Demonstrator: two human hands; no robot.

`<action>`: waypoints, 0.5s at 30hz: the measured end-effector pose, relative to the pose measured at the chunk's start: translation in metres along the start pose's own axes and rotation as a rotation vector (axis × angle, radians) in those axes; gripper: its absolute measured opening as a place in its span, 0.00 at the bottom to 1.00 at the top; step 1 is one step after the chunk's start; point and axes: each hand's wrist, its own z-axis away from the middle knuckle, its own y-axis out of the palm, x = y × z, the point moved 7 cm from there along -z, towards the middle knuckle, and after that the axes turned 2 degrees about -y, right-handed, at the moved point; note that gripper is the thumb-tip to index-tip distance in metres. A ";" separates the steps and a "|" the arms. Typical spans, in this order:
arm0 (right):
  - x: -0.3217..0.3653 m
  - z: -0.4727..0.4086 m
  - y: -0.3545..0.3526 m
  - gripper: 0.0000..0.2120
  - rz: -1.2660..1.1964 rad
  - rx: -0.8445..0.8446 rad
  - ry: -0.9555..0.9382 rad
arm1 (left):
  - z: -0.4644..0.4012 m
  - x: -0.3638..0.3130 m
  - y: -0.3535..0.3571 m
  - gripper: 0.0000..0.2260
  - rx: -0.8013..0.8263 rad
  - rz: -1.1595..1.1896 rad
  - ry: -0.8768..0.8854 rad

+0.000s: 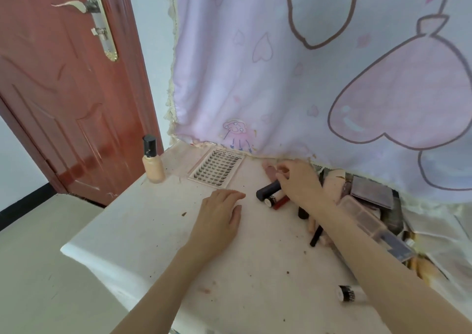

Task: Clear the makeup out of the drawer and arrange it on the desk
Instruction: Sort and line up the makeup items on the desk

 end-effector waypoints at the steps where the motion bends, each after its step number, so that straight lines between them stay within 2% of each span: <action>1: -0.005 -0.005 0.002 0.12 0.062 0.055 0.000 | -0.001 -0.004 0.009 0.21 0.044 -0.057 0.031; 4: -0.009 -0.014 0.010 0.12 0.199 0.178 -0.075 | -0.005 0.004 0.024 0.22 0.127 -0.202 0.010; 7: -0.005 -0.017 0.016 0.10 0.231 0.252 -0.150 | -0.006 0.004 0.022 0.23 0.121 -0.221 0.001; 10: -0.005 -0.019 0.022 0.09 0.271 0.310 -0.177 | -0.005 0.001 0.021 0.21 0.110 -0.220 0.011; 15: -0.001 -0.027 0.015 0.07 0.191 0.226 -0.133 | -0.005 -0.001 0.021 0.21 0.098 -0.230 0.020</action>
